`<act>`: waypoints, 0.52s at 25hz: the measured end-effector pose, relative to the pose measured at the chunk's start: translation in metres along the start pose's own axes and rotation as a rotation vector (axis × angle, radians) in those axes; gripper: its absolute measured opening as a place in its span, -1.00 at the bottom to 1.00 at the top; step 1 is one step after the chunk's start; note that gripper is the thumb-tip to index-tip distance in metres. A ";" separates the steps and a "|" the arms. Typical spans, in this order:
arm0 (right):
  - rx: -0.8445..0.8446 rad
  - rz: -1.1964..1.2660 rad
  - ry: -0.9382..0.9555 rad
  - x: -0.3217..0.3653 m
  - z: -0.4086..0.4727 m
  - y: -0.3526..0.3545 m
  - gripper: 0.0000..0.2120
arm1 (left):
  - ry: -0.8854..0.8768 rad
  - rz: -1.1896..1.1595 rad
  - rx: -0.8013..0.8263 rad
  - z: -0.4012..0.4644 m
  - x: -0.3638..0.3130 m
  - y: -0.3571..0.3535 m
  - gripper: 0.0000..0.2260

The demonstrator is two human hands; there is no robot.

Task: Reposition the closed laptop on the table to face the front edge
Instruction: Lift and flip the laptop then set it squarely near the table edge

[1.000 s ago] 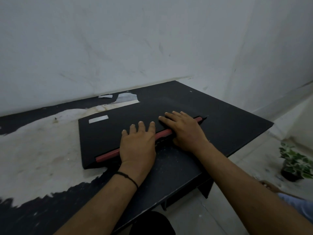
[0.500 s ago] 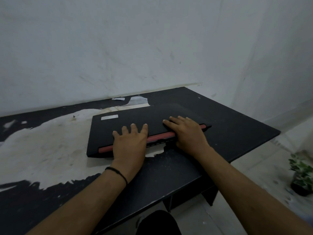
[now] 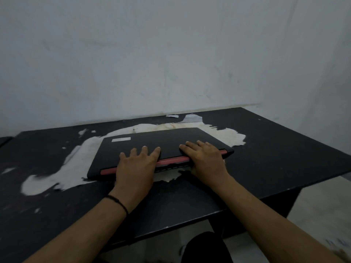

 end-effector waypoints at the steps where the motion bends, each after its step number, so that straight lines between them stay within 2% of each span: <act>1: -0.005 0.009 0.017 0.014 0.004 -0.003 -0.40 | 0.014 0.001 0.013 -0.008 0.014 -0.002 -0.24; 7: 0.035 0.017 0.136 0.081 0.023 -0.013 -0.47 | 0.111 0.024 0.047 -0.058 0.072 -0.009 -0.28; 13: 0.047 0.043 0.100 0.095 0.012 -0.018 -0.41 | 0.097 0.017 0.055 -0.074 0.079 -0.018 -0.29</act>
Point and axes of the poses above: each hand's wrist, its own z-axis towards the middle knuckle, its own y-axis out of the back of the hand, x = y × z, the point moved 2 cm from there along z, towards the middle knuckle, and after that the axes turned 4 degrees about z, right-handed, at the moved point
